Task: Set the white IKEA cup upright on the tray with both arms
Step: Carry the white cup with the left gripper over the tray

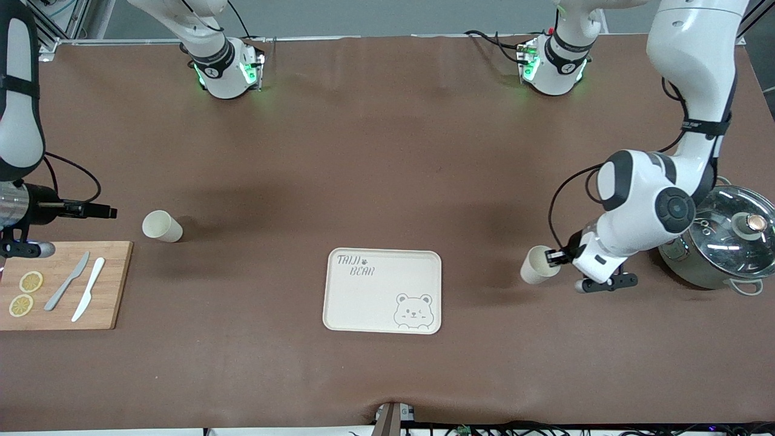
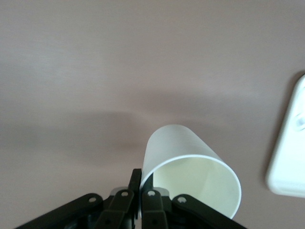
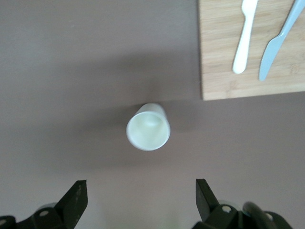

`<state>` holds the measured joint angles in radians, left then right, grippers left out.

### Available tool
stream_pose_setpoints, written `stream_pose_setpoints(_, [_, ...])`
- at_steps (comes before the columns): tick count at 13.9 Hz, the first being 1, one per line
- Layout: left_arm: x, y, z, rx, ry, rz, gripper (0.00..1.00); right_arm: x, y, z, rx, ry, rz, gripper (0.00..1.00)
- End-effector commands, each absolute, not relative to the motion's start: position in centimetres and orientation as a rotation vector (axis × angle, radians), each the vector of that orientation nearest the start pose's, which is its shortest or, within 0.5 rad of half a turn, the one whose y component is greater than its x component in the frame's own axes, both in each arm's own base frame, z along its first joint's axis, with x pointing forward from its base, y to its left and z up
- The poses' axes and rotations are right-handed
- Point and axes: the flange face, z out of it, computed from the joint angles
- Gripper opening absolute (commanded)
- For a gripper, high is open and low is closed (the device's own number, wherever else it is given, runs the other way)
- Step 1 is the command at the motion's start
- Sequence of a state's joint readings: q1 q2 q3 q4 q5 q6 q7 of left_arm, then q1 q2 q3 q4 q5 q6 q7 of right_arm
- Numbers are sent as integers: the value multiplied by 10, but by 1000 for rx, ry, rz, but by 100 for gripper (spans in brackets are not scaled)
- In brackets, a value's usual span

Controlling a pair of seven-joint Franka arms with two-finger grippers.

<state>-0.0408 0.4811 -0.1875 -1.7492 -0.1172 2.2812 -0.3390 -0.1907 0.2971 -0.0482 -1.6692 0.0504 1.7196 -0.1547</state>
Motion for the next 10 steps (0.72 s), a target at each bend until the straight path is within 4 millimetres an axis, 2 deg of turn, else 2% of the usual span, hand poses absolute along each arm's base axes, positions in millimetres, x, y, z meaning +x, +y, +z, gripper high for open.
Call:
stream_pose_setpoints(1, [683,-205,306,-3342,-556,-16,0,588,-153,368,-3050,93,311,100])
stream_pose_setpoints(2, [687,-225,303,-3341,-615,-14,0,583,-153,354,-3048,94,320,100])
stream_pose_setpoints(4, [694,-270,304,-3350,-710,-27,0,577,-151,340,-3045,97,328,100])
stream_pose_setpoints(6, [688,-311,296,-3355,-732,-24,0,571,-153,320,-3059,108,277,100])
stream_pose_setpoints(8, [673,-342,292,-3358,-689,-6,0,559,-147,294,-3078,104,213,100])
stream_pose_setpoints(10, [662,-362,275,-3356,-635,28,0,556,-148,284,-3089,107,168,100])
